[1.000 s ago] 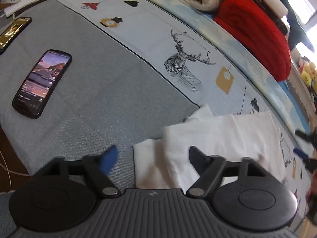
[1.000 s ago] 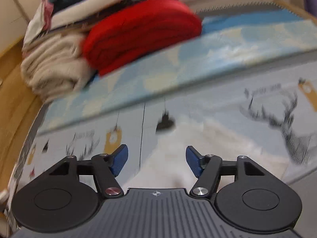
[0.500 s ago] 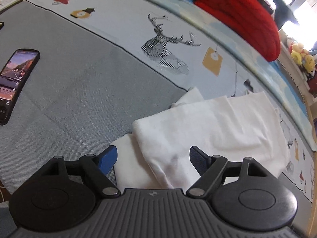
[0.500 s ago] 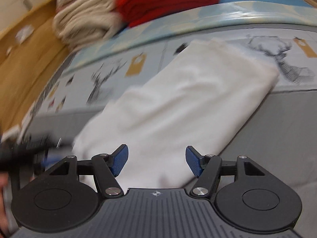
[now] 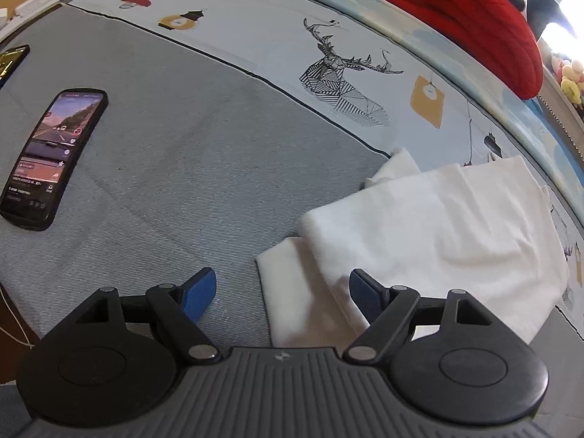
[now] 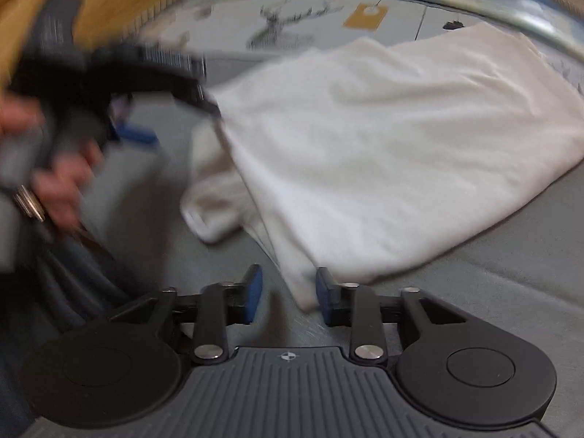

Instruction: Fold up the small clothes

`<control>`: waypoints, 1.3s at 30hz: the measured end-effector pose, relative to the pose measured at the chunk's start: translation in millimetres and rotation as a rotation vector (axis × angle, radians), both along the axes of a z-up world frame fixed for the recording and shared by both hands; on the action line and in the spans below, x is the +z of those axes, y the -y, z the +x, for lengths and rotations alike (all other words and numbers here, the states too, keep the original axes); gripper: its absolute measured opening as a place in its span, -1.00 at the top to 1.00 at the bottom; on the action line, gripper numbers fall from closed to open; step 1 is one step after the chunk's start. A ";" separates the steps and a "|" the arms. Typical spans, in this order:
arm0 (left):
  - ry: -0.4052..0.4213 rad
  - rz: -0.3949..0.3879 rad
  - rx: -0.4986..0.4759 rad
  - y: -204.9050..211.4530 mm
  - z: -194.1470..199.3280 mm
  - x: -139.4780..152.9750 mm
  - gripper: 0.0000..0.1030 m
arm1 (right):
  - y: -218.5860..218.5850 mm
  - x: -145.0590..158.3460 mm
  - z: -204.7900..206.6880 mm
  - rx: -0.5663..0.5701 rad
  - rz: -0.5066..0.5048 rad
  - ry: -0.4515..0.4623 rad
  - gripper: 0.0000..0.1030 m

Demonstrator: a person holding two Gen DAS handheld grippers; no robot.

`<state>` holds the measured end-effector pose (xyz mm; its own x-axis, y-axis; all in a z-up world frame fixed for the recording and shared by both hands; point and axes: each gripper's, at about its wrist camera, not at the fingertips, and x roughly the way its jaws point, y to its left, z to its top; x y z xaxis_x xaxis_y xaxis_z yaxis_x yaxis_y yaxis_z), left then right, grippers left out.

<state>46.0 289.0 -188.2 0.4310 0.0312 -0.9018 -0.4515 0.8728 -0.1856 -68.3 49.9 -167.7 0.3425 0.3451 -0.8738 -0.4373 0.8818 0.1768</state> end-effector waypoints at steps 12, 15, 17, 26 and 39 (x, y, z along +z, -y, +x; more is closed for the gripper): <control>0.022 0.008 -0.031 7.1 0.6 2.6 -0.64 | 4.1 -17.8 -6.7 0.097 0.055 -0.125 0.97; 0.032 -0.013 -0.045 10.0 1.5 4.1 -0.64 | 34.7 10.0 8.2 0.002 0.149 -0.091 0.85; 0.037 -0.008 -0.074 16.7 2.4 5.2 -0.64 | 65.4 29.8 27.9 -0.103 0.174 -0.015 0.84; 0.020 -0.013 -0.146 46.0 14.4 -0.7 -0.66 | 180.7 54.2 195.5 -0.487 0.036 0.240 0.85; -0.111 0.048 -0.184 65.1 37.9 -30.5 -0.80 | 157.6 -28.9 363.3 -0.493 -0.118 0.087 0.88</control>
